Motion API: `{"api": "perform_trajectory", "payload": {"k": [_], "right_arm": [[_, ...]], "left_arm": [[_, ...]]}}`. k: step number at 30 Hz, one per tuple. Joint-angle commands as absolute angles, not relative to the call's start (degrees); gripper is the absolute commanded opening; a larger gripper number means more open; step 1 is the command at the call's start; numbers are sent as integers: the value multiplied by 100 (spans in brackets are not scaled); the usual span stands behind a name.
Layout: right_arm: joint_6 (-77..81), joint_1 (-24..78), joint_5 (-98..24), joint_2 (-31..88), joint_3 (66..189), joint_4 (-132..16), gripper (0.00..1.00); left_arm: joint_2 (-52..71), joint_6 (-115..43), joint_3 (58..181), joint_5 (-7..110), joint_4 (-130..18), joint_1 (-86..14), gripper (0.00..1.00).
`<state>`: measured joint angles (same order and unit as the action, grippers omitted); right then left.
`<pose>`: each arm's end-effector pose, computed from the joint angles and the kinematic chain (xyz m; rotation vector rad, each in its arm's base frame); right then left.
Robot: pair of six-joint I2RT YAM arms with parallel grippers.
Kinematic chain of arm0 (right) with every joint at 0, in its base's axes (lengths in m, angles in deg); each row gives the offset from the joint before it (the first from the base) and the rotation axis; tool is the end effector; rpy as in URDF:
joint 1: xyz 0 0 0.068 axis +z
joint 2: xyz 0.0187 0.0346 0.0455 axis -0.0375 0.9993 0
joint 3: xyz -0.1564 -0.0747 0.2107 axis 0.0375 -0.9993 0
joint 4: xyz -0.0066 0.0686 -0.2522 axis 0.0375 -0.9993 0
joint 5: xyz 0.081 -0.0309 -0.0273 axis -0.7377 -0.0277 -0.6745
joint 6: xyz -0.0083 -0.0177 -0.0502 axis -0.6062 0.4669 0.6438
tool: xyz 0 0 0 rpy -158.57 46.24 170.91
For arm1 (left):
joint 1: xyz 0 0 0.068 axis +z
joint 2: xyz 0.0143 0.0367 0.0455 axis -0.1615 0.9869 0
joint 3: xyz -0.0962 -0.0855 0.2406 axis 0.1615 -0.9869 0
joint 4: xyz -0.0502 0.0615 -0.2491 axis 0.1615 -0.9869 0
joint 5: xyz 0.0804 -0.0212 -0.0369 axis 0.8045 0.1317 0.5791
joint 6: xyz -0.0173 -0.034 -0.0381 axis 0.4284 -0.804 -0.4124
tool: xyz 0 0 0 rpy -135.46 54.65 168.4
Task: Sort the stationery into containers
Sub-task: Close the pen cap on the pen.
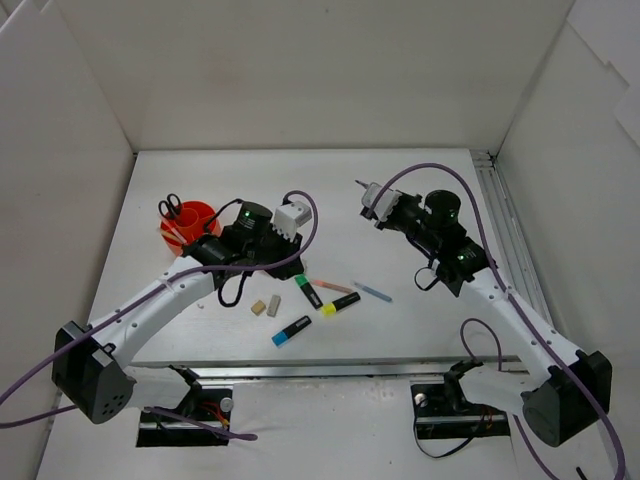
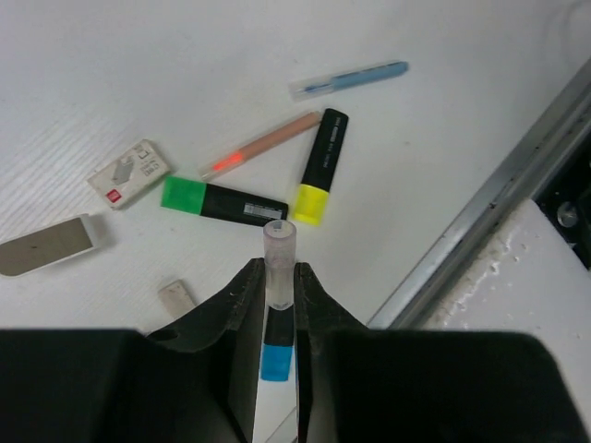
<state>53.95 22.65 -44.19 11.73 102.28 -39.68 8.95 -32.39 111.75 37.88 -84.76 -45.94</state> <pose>0.2389 0.1205 0.3568 -1.0301 1.1121 -0.0866 0.2230 -0.1824 0.3209 0.7713 2.1562 -0.8429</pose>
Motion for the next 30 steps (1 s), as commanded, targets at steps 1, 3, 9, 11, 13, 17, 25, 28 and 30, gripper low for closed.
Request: {"api": "perform_trajectory", "payload": {"k": [1,3,9,11,13,17,25,28,30], "right_arm": [[6940,2430,-5977,1254,11024,-4402,0],[7896,2632,-6110,1307,11325,-5204,0],[10036,2764,-6050,1070,11019,-6516,0],[10441,2843,-6014,913,10887,-6886,0],[10951,2914,-5979,798,10615,-7001,0],[11558,3028,-5979,613,10306,-7106,0],[11971,3142,-6286,665,10263,-7212,0],[12060,3239,-6322,814,10271,-7212,0],[12051,3283,-6296,885,10298,-7212,0]], "left_arm": [[666,-3865,11409,3122,-8349,-4577,0],[605,-3954,11419,3123,-8447,-4577,0],[420,-4077,11542,2525,-8728,-4577,0],[402,-4060,11490,2202,-8729,-4525,0],[446,-4103,11393,1859,-8694,-4463,0],[858,-3974,11646,1260,-9025,-4340,0],[1676,-3691,12069,725,-9519,-4340,0],[1905,-3585,12166,460,-9546,-4340,0],[1975,-3506,12201,450,-9572,-4340,0]]}}
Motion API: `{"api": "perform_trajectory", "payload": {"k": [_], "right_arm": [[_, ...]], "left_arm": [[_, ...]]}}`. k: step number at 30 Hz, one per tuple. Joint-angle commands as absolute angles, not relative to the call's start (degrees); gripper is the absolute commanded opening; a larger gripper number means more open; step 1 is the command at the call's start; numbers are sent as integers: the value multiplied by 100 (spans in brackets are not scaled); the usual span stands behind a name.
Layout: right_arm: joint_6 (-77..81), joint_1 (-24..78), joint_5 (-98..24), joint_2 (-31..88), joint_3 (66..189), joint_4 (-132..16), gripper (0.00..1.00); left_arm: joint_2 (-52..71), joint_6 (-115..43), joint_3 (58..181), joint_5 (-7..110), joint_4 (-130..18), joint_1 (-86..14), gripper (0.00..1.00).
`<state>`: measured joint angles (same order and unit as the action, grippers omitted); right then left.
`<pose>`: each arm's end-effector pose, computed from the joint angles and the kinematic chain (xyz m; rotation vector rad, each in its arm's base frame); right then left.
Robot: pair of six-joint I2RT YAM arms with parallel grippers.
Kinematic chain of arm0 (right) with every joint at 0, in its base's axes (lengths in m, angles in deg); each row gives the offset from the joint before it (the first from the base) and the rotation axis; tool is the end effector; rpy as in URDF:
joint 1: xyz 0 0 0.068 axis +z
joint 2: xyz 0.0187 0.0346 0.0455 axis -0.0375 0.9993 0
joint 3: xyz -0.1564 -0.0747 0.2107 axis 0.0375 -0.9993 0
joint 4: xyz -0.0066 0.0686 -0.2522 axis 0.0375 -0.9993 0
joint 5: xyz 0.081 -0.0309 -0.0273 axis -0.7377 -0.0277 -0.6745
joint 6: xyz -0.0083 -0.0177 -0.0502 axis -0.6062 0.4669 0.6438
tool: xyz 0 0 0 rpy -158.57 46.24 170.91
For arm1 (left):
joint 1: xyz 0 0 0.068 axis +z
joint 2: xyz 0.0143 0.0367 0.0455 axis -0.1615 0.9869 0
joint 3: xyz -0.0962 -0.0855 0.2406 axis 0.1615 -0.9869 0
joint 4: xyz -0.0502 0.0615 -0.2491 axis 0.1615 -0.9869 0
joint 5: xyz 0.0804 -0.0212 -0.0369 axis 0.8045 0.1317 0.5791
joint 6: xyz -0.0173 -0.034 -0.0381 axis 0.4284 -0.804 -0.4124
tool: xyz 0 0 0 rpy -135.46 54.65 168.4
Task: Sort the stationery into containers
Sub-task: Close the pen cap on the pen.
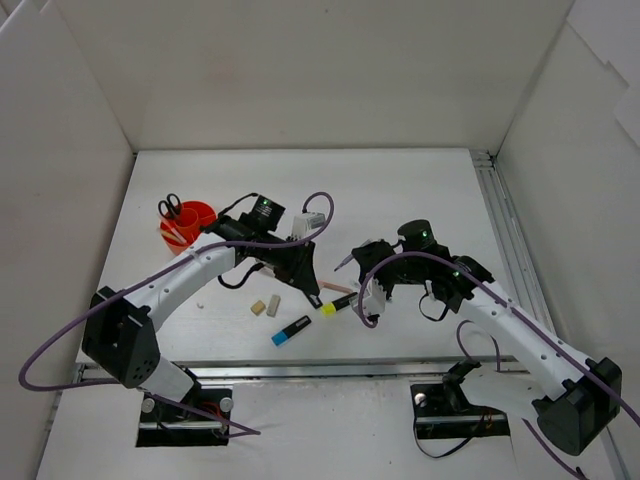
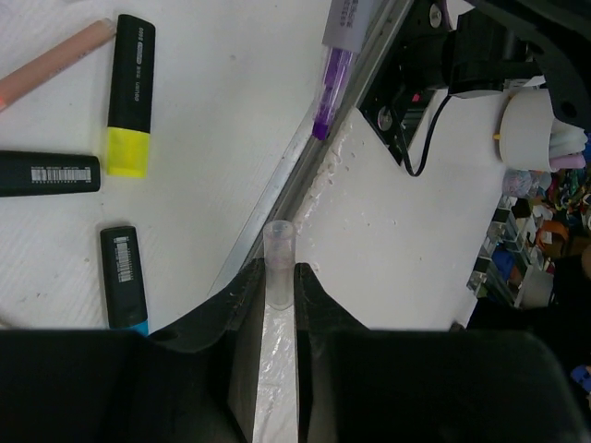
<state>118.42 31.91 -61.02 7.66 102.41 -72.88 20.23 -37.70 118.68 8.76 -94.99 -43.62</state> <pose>0.1850 0.1476 0.3152 -1.9418 0.2758 -0.3087 0.2437 -0.1999 0.2992 0.8626 2.3872 -1.4461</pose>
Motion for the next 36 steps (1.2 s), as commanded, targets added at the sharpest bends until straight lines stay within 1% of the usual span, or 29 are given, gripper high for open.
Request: {"api": "perform_trajectory", "payload": {"k": [1,9,12,19,26,31,36], "right_arm": [[12068,3318,-6296,937,10306,-7212,0],[11955,3468,-6489,1131,10359,-7247,0],[11928,3468,-6603,1167,10333,-7247,0],[11823,3494,-6796,1175,10315,-7291,0],[11902,3529,-7051,1105,10280,-7563,0],[11858,3538,-7007,1061,10280,-7572,0],[11945,3538,-7244,1096,10254,-7581,0]], "left_arm": [[1984,-3480,12201,416,-9564,-4340,0],[2151,-3374,12210,117,-9414,-4340,0],[2107,-3392,12166,169,-9274,-4340,0],[2221,-3233,12403,345,-9660,-4340,0],[2213,-3242,12421,371,-9687,-4340,0],[2213,-3251,12377,424,-9766,-4340,0],[2265,-3251,12386,381,-9731,-4401,0]]}}
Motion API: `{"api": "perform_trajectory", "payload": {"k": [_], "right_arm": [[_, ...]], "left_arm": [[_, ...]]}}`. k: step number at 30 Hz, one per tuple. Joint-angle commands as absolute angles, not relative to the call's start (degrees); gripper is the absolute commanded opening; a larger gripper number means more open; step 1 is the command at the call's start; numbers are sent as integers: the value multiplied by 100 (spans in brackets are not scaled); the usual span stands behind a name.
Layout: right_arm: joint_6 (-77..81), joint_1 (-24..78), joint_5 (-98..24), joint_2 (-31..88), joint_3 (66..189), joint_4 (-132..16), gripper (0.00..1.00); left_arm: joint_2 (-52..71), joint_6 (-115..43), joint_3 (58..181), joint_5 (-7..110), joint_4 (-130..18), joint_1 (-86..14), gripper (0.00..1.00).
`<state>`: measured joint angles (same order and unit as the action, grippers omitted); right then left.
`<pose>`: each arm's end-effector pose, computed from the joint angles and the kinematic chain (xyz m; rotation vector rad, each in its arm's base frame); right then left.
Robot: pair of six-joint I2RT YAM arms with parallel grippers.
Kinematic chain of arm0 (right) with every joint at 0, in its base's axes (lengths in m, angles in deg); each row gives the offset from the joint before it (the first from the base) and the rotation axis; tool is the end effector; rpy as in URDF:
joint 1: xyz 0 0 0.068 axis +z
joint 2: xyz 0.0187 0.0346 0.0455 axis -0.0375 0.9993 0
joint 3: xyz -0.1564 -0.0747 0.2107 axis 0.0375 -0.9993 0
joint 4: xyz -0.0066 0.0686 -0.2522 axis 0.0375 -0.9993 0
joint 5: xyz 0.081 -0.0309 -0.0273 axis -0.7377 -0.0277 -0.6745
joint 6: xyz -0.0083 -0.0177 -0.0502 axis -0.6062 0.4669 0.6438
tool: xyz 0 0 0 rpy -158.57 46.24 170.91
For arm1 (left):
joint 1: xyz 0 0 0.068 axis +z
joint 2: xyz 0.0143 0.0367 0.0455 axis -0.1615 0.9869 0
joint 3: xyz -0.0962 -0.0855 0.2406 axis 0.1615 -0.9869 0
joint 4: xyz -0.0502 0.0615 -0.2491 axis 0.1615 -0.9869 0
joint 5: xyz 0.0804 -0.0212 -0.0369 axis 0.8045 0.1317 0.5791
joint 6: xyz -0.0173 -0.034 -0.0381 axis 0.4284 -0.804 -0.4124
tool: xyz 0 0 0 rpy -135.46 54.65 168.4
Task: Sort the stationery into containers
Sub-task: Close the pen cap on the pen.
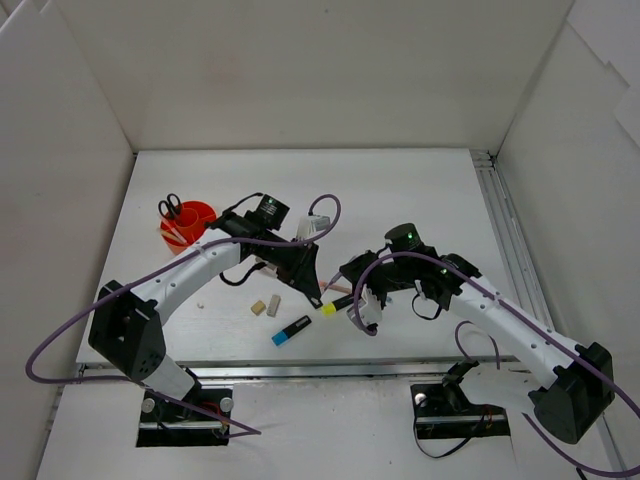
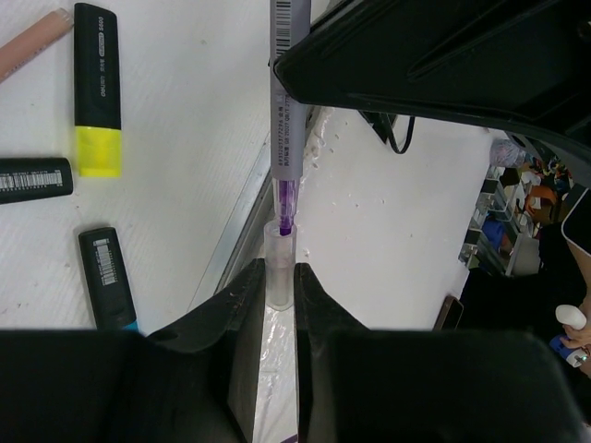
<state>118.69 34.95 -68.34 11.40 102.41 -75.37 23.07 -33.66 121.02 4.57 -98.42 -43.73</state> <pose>0.1812 0.1651 0.2982 -1.9862 0.1885 -0.0850 0.2478 -0.2054 0.2953 0.9486 2.3798 -1.5192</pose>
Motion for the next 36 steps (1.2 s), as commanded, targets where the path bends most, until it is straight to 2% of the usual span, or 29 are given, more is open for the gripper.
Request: {"api": "perform_trajectory", "payload": {"k": [1,15,18,25,31,36], "right_arm": [[11989,3564,-7271,1114,10254,-7598,0],[12235,3969,-6629,1264,10183,-7862,0],[12288,4056,-6752,1220,10166,-8002,0],[12666,4259,-7034,1202,10148,-8512,0],[12719,4303,-7253,1114,10096,-8644,0],[12719,4294,-7411,1087,10043,-8662,0]], "left_arm": [[2309,-3225,12438,380,-9731,-4401,0],[2397,-3848,12491,476,-9107,-4524,0],[2380,-4068,12421,609,-8608,-4524,0],[2108,-4658,12201,995,-6306,-4419,0],[2563,-4280,13228,1154,-6689,-4366,0],[3020,-4393,13615,1109,-6690,-4366,0]]}}
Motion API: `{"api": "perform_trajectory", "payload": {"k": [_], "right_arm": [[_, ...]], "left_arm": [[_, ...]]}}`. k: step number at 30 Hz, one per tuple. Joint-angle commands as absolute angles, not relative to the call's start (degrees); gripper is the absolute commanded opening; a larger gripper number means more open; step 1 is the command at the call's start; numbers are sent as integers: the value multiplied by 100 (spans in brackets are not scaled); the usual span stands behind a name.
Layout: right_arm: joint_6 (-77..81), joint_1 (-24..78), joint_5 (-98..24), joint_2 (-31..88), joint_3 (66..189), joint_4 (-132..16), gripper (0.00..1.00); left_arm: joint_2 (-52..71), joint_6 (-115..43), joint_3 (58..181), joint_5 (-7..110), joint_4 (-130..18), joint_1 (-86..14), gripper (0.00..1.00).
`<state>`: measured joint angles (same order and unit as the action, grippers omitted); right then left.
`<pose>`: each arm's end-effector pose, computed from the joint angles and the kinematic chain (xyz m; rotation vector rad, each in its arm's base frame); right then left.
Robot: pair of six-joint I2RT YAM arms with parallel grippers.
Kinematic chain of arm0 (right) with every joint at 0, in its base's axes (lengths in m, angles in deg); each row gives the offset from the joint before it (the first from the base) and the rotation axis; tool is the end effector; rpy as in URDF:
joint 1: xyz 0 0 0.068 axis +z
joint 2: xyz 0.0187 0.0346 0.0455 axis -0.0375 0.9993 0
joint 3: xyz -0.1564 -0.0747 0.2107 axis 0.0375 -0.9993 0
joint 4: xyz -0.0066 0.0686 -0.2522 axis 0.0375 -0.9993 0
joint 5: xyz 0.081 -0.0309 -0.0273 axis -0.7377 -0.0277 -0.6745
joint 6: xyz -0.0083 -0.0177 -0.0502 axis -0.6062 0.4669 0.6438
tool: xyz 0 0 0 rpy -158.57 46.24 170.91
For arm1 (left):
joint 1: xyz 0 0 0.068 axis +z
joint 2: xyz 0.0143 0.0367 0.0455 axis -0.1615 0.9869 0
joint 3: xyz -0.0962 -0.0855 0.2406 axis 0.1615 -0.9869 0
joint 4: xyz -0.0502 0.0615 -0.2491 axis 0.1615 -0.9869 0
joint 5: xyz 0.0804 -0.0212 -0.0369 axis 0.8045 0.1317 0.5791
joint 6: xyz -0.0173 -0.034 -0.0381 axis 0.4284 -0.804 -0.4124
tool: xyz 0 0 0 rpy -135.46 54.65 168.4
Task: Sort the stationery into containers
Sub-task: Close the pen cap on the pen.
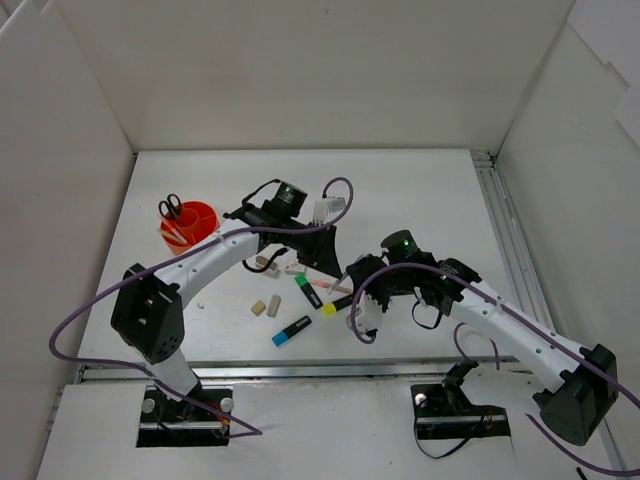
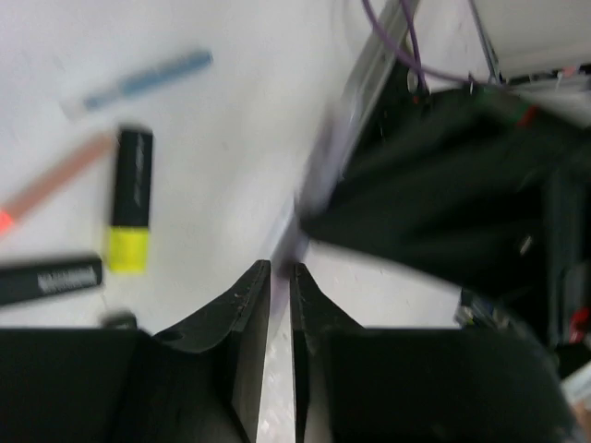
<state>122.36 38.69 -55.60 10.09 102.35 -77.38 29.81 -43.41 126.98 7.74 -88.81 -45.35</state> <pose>0.1724 0.1698 0.2976 -2.0785 0.2028 -0.2803 0.2776 -0.2369 0.2988 0.8314 2.3597 -1.5156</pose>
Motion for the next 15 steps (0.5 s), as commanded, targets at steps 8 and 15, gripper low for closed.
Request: {"api": "perform_trajectory", "payload": {"k": [8,15], "right_arm": [[12641,4382,-7456,1245,10095,-8671,0],[11289,4163,-8006,1202,10323,-8303,0]], "left_arm": [[3373,-4517,13994,1039,-6690,-4366,0],[2751,-4236,13582,1609,-6821,-4314,15]]}}
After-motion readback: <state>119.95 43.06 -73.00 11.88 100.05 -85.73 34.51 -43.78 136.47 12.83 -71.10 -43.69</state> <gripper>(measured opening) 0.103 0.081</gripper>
